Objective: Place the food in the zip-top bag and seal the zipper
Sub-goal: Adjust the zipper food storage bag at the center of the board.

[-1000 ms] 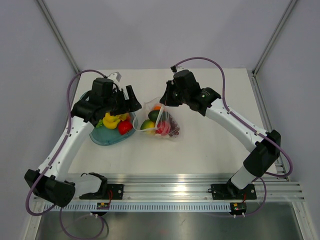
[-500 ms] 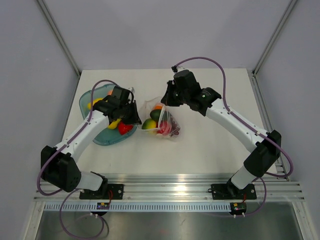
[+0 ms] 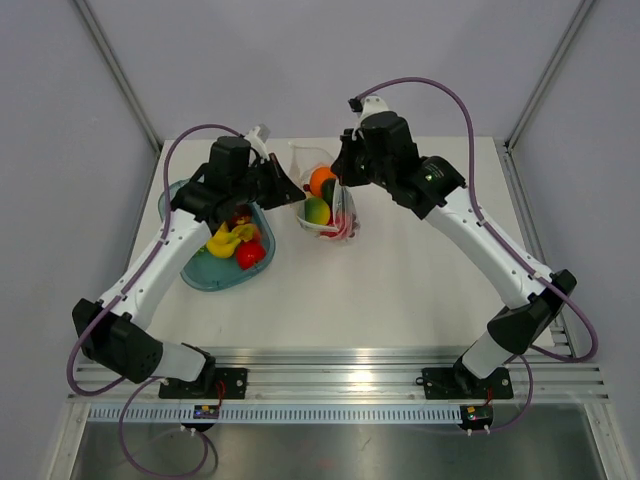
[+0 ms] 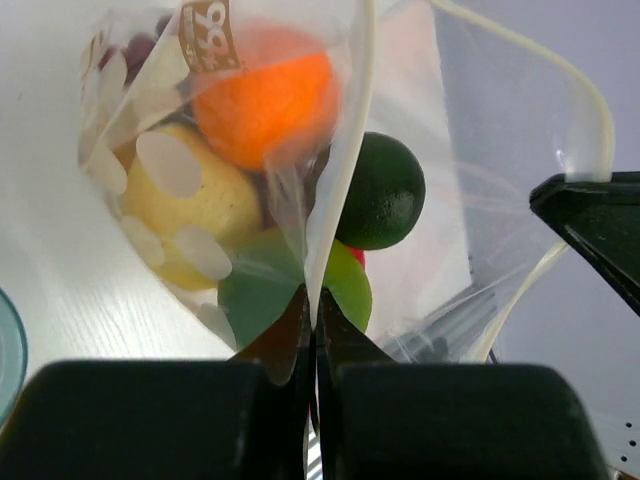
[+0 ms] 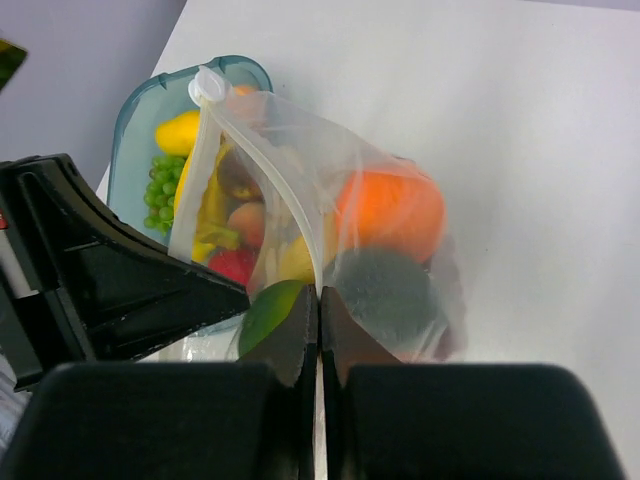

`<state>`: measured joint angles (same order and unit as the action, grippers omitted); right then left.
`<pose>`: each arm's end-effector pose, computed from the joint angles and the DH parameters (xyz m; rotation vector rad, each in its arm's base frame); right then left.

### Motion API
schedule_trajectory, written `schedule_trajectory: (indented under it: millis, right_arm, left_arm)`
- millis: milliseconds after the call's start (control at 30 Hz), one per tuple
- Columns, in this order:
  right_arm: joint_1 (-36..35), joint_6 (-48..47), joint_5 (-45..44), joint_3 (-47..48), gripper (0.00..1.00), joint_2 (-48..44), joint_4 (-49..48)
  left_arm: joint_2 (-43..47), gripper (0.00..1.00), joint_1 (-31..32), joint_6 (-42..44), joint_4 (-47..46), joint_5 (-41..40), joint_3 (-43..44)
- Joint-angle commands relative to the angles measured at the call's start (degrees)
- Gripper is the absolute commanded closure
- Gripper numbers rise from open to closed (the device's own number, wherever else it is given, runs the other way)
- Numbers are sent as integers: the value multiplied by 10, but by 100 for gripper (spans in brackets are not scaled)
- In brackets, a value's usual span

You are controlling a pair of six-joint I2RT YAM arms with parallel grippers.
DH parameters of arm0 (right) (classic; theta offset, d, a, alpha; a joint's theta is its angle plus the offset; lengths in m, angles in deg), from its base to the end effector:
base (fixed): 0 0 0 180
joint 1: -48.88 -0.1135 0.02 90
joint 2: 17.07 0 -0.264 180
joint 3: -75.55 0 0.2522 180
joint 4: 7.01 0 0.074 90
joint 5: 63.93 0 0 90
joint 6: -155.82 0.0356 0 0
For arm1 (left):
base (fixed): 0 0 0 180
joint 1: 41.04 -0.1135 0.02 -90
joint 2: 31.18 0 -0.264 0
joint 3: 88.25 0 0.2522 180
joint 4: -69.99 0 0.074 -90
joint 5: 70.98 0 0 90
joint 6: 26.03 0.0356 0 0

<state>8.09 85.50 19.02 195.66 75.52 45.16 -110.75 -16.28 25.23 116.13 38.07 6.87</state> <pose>0.2716 0.2286 0.4482 -0.2943 2.0195 0.5501 0.2747 -0.1395 0.3860 -0.0595 2.2391 -0.9875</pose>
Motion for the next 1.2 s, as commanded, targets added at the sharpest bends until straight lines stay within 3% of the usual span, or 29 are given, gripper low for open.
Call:
schedule_trajectory:
  millis: [0, 100, 267, 367, 400, 533, 800, 1167]
  right_arm:
    - [5, -23, 1, -33, 100, -9, -32]
    - [10, -26, 9, -75, 100, -1, -47]
    - [10, -32, 69, -126, 100, -12, -70]
    - [10, -21, 120, -161, 100, -32, -84]
    - [11, -18, 124, -167, 100, -35, -85]
    - [10, -15, 132, -178, 100, -44, -81]
    - [10, -19, 143, -191, 100, -44, -90]
    - [10, -22, 151, -185, 100, -43, -85]
  left_arm:
    - [-14, 100, 6, -40, -84, 36, -52]
    - [-23, 100, 17, -65, -125, 45, -89]
    - [-37, 100, 49, -64, -114, 30, -83]
    - [-38, 82, 55, -63, -109, 35, -79]
    - [-36, 67, 55, -60, -105, 36, -77]
    - [-19, 48, 55, -22, -68, 16, -55]
    - [-6, 33, 47, 67, 61, -69, 17]
    - [-20, 17, -18, 84, 81, -60, 18]
